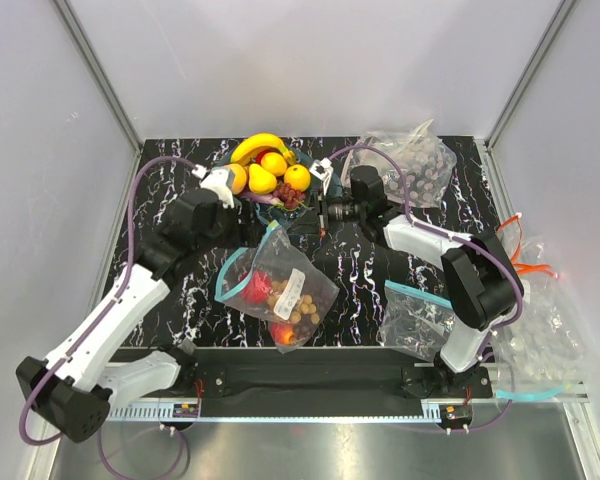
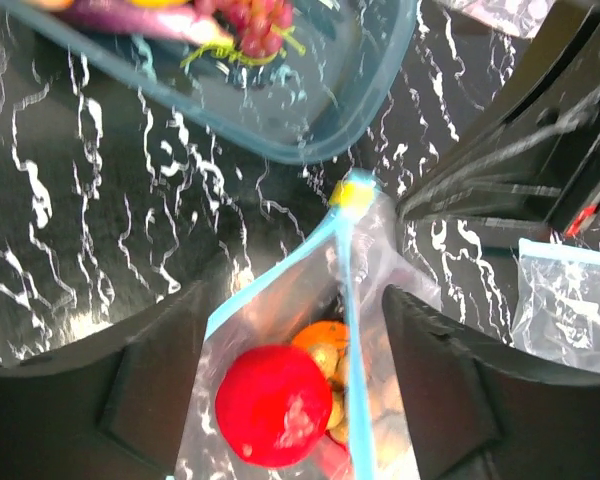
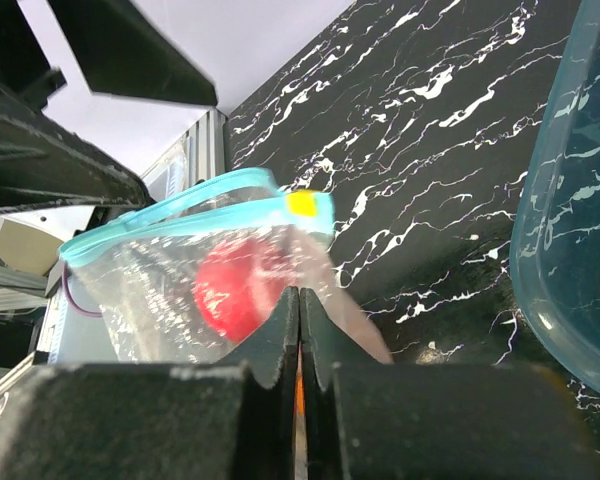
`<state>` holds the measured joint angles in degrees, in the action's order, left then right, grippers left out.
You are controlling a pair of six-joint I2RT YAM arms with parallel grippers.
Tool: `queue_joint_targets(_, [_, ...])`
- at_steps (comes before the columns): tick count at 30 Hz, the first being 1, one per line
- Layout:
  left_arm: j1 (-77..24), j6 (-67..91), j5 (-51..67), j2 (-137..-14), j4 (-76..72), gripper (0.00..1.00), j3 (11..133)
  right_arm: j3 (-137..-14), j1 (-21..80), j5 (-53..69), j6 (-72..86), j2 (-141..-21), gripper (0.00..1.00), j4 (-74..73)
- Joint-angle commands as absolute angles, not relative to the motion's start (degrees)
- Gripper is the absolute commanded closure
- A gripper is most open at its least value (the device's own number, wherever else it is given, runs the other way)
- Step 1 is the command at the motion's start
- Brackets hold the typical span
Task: Place the food in the zip-top bag and seal the zipper
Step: Zip the zipper food storage bag at the center of the board.
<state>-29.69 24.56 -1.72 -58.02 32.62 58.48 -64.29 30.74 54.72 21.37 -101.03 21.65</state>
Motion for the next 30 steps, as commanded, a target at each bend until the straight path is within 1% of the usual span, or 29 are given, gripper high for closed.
queue_joint_targets(1, [-29.5, 20.9, -0.3, -61.3, 30.2, 0.23, 64.5, -63.8, 31.3, 54.2, 20.3, -97.6, 0.96, 24.8])
queue_joint_targets(4, [-29.5, 20.4, 2.4, -66.0, 28.1, 0.23, 65.3, -63.2, 31.2, 53.7, 20.1, -97.6, 0.73, 25.3])
queue_joint_targets(5, [-29.5, 20.7, 3.2, -66.6, 27.9, 0.23, 65.2, -63.0, 31.2, 53.4, 20.1, -97.6, 0.60, 25.3])
queue_joint_targets(6, [-29.5, 21.2, 5.9, -67.0, 27.0, 0.24, 64.9, -63.0, 31.2, 53.1, 19.9, -97.8, 0.44, 25.3])
queue_joint_targets(7, [-29.5, 21.4, 7.2, -67.1, 26.2, 0.26, 63.6, -63.0, 31.2, 52.7, 19.6, -98.2, 0.35, 25.3])
queue_joint_targets(8, [-29.4, 21.8, 7.9, -67.1, 25.3, 0.28, 62.9, -63.2, 31.2, 52.1, 19.6, -98.6, 0.30, 25.5])
queue_joint_targets(9, [-29.5, 22.3, 8.7, -67.0, 25.2, 0.28, 62.2, -63.3, 31.2, 52.0, 19.6, -99.0, 0.23, 25.7])
queue_joint_targets(10, [-29.5, 22.5, 8.6, -66.8, 25.2, 0.29, 61.7, -63.5, 31.2, 52.0, 19.9, -99.7, 0.21, 25.9])
queue_joint_targets(11, [-29.5, 22.7, 8.2, -66.6, 25.5, 0.30, 60.8, -64.1, 31.2, 52.0, 20.1, -100.3, 0.19, 26.1])
queue_joint_targets(14, [-29.5, 22.9, 8.3, -65.8, 26.7, 0.38, 59.3, -64.7, 31.2, 52.3, 20.7, -101.9, 0.19, 27.2])
queue_joint_targets(15, [-29.5, 23.2, 9.0, -65.5, 26.5, 0.44, 58.9, -64.8, 31.3, 52.4, 20.9, -102.3, 0.19, 27.7])
queue_joint_targets(18, [-29.5, 24.0, 11.7, -63.1, 24.5, 0.54, 56.4, -65.1, 31.2, 53.1, 21.9, -103.8, 0.20, 29.4])
queue_joint_targets(19, [-29.5, 24.2, 11.8, -62.1, 24.2, 0.58, 56.1, -65.3, 31.3, 53.3, 22.4, -104.7, 0.21, 29.8])
queue_joint_targets(21, [-29.5, 24.1, 11.7, -61.4, 23.6, 0.64, 54.9, -65.7, 31.2, 54.0, 23.1, -105.4, 0.22, 31.2])
queue_joint_targets(25, [-29.5, 23.6, 11.8, -62.0, 23.3, 0.83, 54.1, -66.4, 31.6, 54.9, 24.4, -107.1, 0.23, 33.0])
queue_joint_targets(29, [-29.4, 23.3, 12.6, -62.4, 22.5, 0.92, 53.8, -66.9, 32.5, 56.5, 25.7, -107.9, 0.23, 35.2])
queue_joint_targets(30, [-29.5, 23.3, 12.7, -62.3, 22.6, 0.93, 53.9, -67.1, 32.7, 56.7, 25.8, -108.0, 0.27, 35.2])
